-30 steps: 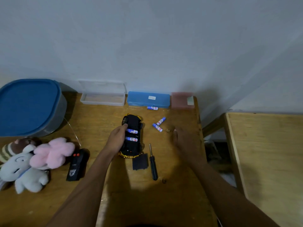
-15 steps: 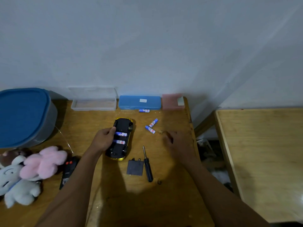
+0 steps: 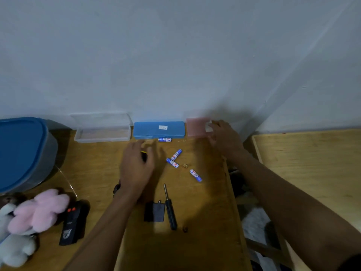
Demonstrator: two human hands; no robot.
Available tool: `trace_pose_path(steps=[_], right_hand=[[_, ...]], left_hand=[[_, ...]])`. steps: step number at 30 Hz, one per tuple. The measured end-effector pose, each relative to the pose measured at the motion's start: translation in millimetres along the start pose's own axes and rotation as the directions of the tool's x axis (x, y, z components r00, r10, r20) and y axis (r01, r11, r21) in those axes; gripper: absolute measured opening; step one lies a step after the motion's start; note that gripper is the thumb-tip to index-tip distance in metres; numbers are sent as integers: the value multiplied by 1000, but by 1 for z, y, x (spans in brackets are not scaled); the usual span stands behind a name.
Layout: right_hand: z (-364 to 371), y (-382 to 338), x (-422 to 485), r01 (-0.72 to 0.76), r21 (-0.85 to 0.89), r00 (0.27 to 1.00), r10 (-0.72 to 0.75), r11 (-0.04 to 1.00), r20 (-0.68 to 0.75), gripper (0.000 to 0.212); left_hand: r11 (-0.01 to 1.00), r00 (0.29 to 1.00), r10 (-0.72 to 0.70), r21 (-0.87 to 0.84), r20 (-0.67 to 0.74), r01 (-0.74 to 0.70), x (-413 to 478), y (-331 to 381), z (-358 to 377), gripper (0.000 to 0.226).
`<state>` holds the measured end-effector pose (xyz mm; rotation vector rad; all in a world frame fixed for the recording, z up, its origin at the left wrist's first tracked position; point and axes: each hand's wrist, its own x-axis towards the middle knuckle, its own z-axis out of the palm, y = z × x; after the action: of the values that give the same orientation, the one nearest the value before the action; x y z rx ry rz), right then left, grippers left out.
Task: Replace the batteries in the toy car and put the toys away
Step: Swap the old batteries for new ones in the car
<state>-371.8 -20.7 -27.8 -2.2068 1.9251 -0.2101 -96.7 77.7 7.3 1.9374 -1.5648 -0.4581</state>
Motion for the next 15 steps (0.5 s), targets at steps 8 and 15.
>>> trace_pose_path(steps=[8,15], right_hand=[[1,-6,38,243,-223,970,-229,944,86,45],[13,-6,44,321,-313,947,-308,894,90,30]], left_hand=[[901,882,174,291,438,-322,84,59,98,82],[850,876,164,386,453,-358,112,42,131,79]])
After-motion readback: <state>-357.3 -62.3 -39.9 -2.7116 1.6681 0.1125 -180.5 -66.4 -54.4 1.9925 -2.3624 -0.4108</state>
